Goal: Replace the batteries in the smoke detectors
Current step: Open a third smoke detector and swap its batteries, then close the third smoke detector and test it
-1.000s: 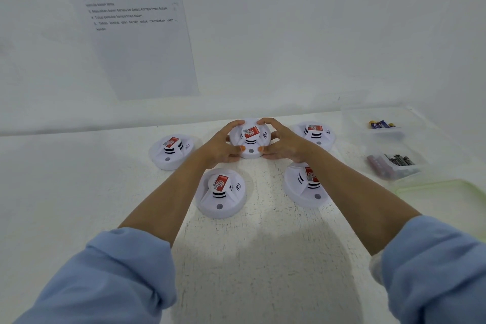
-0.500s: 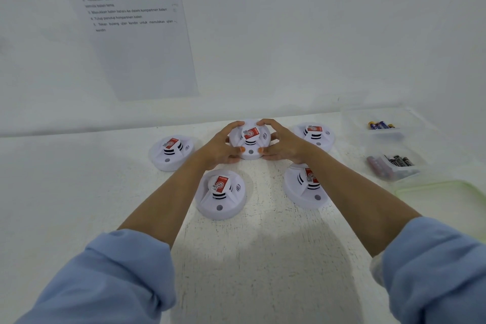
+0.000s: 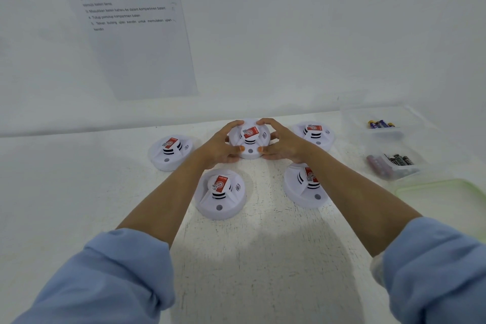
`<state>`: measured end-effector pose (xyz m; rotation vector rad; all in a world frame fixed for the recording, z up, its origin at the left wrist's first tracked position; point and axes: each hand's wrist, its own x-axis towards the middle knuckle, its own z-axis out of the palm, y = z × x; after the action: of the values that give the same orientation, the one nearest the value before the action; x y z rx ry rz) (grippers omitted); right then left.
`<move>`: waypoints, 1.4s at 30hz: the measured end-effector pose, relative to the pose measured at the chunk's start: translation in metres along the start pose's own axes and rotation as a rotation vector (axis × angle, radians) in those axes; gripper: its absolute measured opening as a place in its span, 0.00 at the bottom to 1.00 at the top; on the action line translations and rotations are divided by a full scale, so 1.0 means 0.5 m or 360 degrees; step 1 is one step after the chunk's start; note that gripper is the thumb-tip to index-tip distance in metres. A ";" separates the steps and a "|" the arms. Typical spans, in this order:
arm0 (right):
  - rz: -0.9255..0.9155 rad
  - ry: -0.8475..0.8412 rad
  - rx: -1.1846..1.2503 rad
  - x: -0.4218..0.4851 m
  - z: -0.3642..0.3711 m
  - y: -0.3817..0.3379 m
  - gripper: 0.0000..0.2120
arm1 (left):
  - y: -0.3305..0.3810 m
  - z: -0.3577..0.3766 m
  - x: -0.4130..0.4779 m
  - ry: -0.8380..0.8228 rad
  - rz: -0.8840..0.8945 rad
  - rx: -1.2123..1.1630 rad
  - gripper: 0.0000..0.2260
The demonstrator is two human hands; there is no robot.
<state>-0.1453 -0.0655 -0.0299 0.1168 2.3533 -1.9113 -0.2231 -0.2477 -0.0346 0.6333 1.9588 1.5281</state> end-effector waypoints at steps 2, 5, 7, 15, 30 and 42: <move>0.0002 0.0006 -0.0005 0.000 0.000 0.000 0.28 | 0.000 0.000 0.001 -0.0003 -0.0005 0.0003 0.28; 0.0009 0.0016 -0.0013 0.001 0.001 -0.001 0.28 | 0.000 0.000 0.001 -0.0002 -0.0017 -0.0001 0.28; 0.0008 0.0025 -0.0023 0.001 0.001 -0.001 0.29 | 0.002 -0.002 0.002 -0.0001 -0.0033 -0.0002 0.28; -0.0052 0.0166 -0.0099 0.007 0.001 -0.010 0.30 | 0.005 -0.003 0.022 0.0061 0.0057 0.0221 0.29; 0.0058 0.0201 -0.0487 0.038 -0.005 0.000 0.32 | -0.006 0.000 0.045 0.0121 0.0076 0.0338 0.26; 0.0050 0.0325 -0.0509 0.019 0.006 -0.020 0.37 | 0.004 -0.010 0.002 0.0318 0.0002 0.0199 0.22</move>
<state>-0.1561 -0.0706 -0.0223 0.3324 2.7357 -1.5487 -0.2270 -0.2501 -0.0320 0.5508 2.2180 1.5291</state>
